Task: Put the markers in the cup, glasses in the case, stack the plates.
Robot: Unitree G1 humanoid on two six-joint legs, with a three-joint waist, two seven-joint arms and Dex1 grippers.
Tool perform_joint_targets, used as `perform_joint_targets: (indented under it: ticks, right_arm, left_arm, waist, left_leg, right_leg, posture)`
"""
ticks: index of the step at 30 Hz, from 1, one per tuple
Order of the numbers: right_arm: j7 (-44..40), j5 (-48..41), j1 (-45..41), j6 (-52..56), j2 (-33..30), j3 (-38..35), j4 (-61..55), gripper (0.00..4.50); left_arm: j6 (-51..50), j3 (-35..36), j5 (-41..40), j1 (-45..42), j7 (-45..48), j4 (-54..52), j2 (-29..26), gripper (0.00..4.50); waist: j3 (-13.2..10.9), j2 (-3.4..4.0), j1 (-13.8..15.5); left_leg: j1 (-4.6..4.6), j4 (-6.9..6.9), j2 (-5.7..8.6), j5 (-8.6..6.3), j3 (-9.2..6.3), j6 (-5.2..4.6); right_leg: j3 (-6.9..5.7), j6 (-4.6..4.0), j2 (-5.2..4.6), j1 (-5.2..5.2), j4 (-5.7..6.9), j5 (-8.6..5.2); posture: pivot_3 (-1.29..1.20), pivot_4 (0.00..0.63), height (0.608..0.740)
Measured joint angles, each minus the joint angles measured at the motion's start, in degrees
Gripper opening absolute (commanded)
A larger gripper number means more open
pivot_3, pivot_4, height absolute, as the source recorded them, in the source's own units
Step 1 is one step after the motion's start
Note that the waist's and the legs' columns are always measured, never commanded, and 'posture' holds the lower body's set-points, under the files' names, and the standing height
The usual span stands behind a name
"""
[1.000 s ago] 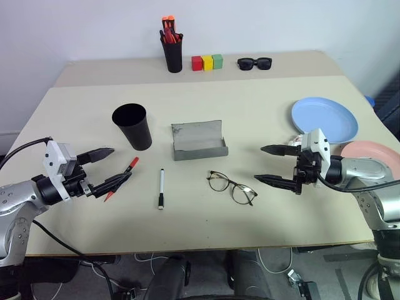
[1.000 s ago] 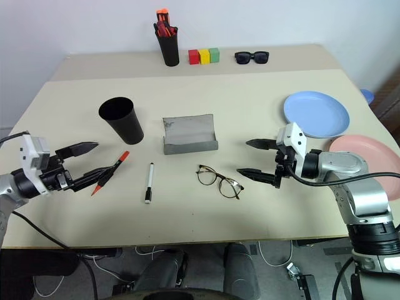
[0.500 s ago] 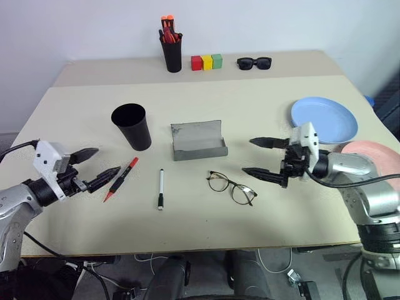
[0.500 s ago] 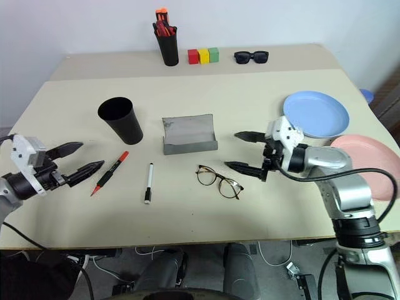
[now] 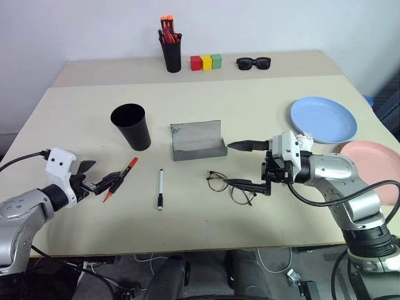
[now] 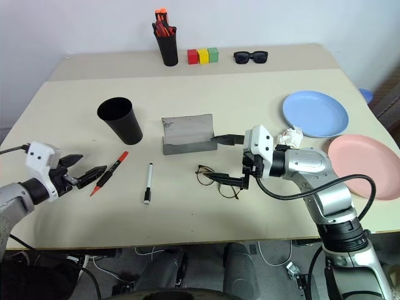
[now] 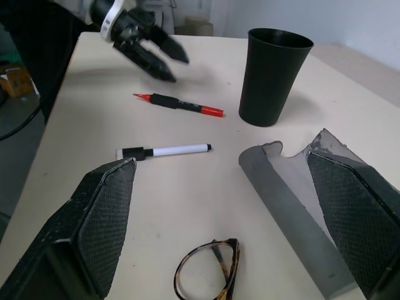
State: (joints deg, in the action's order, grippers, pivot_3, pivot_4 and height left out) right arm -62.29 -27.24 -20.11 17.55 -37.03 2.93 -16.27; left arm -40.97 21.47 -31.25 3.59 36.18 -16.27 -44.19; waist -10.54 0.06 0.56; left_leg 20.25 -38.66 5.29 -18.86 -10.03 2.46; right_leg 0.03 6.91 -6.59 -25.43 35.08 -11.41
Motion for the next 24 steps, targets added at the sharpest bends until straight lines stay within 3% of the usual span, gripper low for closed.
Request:
perform_joint_targets:
  ticks: [6, 15, 24]
  right_arm:
    - [1.2, 0.1, 1.3, -0.5, 0.5, 0.3, -0.3, 4.48]
    - [3.4, 1.1, 2.1, -1.0, 1.1, 0.4, -0.4, 4.48]
    - [4.0, 1.2, 3.4, -0.9, 1.1, 0.3, -0.4, 4.48]
  left_arm:
    - [-12.2, -4.4, -1.3, -5.4, -2.8, -0.8, -2.3, 4.5]
    - [-21.4, -11.5, -1.7, -12.7, -3.3, -0.4, -3.9, 4.5]
    - [-29.7, -12.8, -0.5, -15.5, -5.7, -1.1, -7.7, 4.5]
  waist:
    - [0.0, -0.02, 0.1]
    - [0.0, -0.02, -0.3]
    - [0.0, -0.02, -0.4]
  left_leg:
    - [-0.01, 0.0, 0.01, 0.0, -0.02, 0.01]
    - [-0.03, 0.07, 0.02, 0.01, 0.0, 0.01]
    - [-0.1, 0.17, 0.01, 0.01, 0.05, 0.02]
  right_leg:
    - [-0.01, 0.0, 0.0, 0.01, 0.02, 0.0]
    - [0.01, -0.01, 0.01, -0.02, 0.01, 0.0]
    - [0.07, -0.01, 0.01, -0.02, 0.01, 0.0]
  posture:
    - [0.0, 0.15, 0.74]
    - [0.0, 0.15, 0.74]
    - [0.0, 0.15, 0.74]
